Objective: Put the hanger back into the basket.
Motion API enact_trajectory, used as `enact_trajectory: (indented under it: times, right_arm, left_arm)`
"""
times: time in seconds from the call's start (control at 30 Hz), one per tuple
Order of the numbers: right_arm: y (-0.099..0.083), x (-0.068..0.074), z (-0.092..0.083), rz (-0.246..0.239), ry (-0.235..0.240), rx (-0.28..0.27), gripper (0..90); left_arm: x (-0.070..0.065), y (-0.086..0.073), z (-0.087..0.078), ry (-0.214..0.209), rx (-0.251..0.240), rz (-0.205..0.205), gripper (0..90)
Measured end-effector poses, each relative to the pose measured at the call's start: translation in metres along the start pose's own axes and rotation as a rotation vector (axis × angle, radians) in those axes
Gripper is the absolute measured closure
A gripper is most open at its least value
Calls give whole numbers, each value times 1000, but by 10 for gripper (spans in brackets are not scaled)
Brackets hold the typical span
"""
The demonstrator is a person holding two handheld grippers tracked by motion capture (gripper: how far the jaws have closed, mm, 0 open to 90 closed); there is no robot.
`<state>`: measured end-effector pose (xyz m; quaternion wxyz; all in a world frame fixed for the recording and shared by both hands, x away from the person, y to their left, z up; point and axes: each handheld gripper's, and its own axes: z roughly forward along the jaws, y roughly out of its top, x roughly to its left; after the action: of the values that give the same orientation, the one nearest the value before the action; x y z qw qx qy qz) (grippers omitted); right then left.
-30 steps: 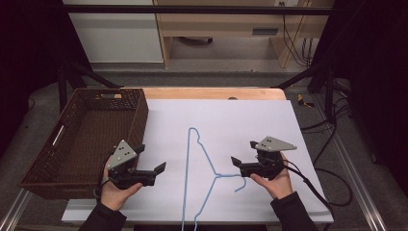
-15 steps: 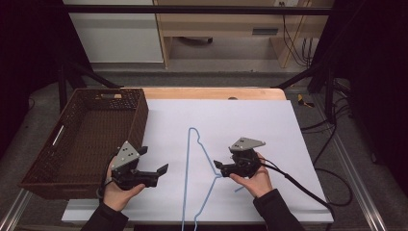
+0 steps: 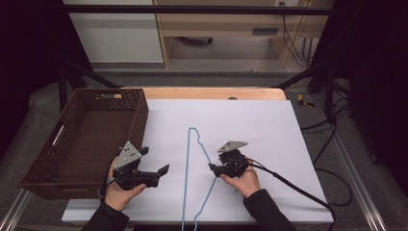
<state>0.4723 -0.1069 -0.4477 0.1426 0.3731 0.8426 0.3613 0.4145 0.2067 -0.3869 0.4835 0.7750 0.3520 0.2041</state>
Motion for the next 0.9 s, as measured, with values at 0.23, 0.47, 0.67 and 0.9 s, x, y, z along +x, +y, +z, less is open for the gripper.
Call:
enact_trajectory:
  times: [0.23, 0.47, 0.67, 0.9]
  right_arm:
    - [-4, 4, 18, 13, 9, 59, 569]
    - [-7, 7, 24, 22, 11, 98, 649]
    - [-9, 8, 25, 14, -12, 95, 732]
    - [-7, 11, 25, 55, -26, 115, 826]
  left_arm:
    - [0, 0, 0, 1, 2, 2, 72]
    - [1, 0, 0, 4, 2, 0, 74]
    - [0, -1, 2, 4, 8, 5, 75]
    - [0, -1, 2, 4, 12, 1, 75]
